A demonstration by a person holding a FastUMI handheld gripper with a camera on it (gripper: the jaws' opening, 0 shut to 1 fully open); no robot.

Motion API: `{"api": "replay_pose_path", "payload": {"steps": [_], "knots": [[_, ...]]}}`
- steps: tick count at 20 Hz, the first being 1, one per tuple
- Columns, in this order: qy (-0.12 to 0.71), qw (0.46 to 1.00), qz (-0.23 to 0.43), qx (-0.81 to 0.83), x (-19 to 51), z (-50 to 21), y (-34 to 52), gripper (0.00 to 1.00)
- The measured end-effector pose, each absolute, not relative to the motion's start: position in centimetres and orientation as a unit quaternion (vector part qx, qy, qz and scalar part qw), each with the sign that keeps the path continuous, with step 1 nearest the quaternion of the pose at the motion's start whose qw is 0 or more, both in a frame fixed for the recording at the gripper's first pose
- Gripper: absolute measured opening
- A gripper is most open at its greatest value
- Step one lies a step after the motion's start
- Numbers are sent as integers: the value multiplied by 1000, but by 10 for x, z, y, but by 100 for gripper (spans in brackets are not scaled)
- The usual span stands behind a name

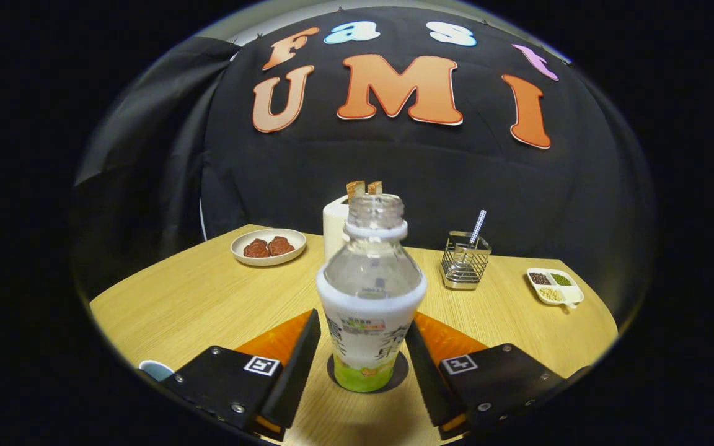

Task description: Take the bottle from table, then pour the juice into the cup, finally place the bottle on the coaster

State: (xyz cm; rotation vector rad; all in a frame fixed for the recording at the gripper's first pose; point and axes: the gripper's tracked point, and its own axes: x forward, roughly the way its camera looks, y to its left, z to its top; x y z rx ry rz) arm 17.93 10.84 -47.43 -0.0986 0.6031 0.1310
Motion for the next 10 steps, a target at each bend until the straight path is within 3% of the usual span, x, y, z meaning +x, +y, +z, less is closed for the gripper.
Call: {"api": "replay_pose_path", "payload": {"steps": [4,10], "knots": [[256,963,60,-54,175,-427,97,94],[181,981,52,-43,154,-316,76,97]]}}
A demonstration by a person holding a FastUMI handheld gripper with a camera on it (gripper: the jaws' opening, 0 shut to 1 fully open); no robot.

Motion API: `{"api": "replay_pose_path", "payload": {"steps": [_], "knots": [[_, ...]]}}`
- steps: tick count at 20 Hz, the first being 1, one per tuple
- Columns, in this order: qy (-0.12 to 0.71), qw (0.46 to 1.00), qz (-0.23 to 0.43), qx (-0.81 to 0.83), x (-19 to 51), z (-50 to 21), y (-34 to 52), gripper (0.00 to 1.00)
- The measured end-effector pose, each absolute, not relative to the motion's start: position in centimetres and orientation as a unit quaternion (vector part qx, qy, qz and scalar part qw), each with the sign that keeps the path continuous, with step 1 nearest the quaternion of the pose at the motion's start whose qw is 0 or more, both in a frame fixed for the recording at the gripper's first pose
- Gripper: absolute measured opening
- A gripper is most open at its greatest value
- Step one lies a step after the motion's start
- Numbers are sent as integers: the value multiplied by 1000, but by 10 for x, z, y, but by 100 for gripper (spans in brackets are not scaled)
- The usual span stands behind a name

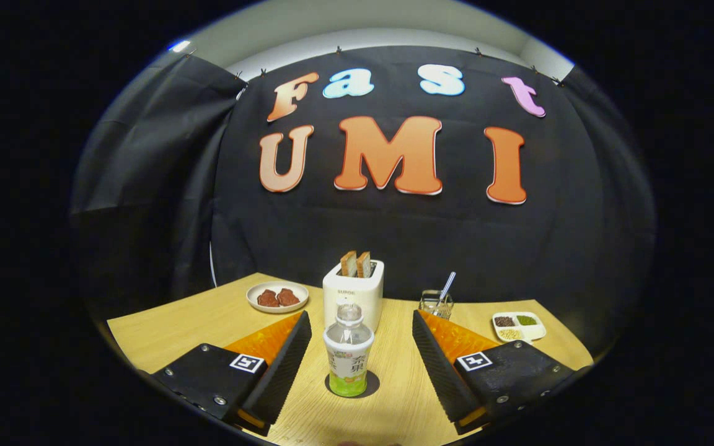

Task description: Take the bottle from table, then pour the juice into the cup, finally place the bottle on the coaster

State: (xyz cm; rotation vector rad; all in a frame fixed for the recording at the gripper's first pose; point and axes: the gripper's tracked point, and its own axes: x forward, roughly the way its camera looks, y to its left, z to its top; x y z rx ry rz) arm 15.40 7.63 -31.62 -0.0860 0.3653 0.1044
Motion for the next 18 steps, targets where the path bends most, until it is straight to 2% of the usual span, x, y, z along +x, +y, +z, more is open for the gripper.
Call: {"api": "replay_pose_path", "payload": {"steps": [9,18], "knots": [[126,991,9,-47,85,-168,43,97],[131,991,15,0,23,-116,30,97]]}}
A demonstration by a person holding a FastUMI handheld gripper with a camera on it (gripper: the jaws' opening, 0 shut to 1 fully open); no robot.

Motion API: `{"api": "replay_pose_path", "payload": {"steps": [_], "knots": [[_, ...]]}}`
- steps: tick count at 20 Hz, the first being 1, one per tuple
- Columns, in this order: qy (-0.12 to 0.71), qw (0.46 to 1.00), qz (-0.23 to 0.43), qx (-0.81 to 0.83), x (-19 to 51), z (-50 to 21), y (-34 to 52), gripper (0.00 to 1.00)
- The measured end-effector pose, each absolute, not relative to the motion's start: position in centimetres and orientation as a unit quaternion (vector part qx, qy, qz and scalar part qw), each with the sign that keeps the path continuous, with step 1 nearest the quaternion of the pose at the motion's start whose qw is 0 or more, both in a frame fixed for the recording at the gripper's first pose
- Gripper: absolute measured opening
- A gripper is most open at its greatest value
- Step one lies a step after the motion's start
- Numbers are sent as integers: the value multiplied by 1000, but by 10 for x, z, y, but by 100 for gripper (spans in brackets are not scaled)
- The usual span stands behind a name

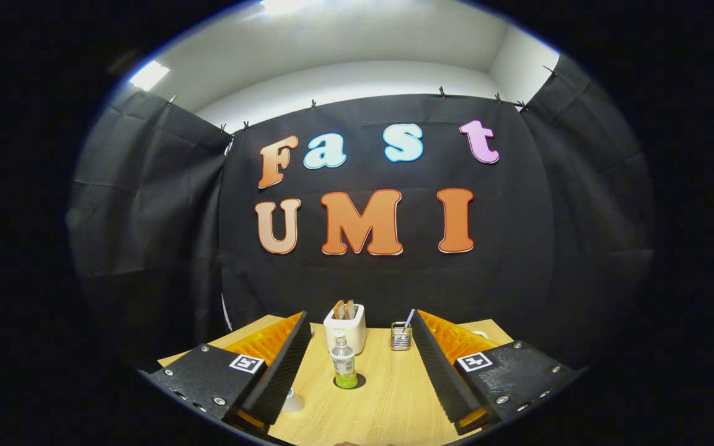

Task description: Take the bottle from table, then pour the juice into the cup, finally place the bottle on the coaster

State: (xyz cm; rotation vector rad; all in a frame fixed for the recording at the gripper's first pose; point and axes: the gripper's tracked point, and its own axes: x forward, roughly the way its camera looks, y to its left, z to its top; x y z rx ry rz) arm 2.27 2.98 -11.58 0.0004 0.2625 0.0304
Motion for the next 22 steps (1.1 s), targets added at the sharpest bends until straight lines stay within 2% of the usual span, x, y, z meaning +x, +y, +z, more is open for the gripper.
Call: {"api": "replay_pose_path", "payload": {"steps": [11,22], "knots": [[99,993,57,-20,-15,-82,52,97],[67,996,47,-18,-10,-63,48,97]]}}
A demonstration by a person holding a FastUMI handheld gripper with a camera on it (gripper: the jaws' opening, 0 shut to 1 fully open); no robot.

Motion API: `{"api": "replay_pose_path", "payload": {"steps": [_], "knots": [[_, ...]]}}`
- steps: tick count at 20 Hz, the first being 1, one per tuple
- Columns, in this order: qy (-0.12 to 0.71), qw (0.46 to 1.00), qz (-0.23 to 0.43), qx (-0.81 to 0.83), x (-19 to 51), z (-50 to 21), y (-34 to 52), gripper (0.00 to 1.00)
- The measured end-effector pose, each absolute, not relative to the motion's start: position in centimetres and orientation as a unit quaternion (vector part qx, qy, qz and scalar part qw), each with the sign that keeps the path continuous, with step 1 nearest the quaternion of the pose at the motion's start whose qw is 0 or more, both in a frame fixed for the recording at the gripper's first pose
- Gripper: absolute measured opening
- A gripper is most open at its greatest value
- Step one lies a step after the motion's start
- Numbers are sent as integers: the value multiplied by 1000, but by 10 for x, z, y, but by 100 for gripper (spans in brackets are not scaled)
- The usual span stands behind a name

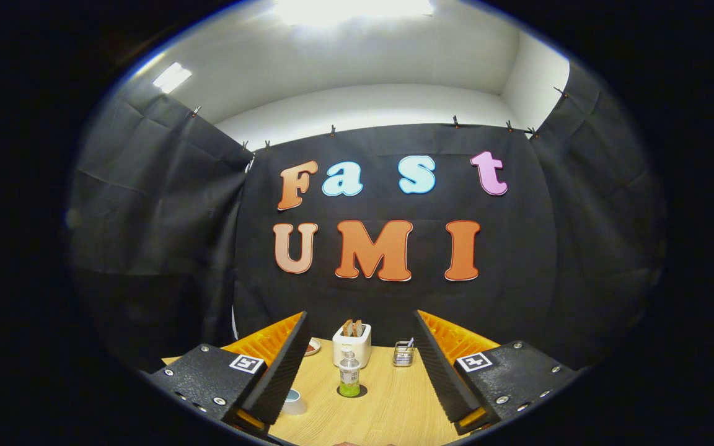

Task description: Take the bottle from table, then pour the juice into the cup, finally place the bottle on the coaster

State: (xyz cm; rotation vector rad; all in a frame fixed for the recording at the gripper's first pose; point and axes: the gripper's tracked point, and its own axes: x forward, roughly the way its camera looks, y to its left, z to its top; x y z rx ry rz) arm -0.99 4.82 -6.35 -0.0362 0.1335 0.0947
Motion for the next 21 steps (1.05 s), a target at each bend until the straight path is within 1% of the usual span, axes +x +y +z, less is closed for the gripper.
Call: {"api": "replay_pose_path", "payload": {"steps": [21], "knots": [[50,998,47,-5,-1,-63,52,97]]}}
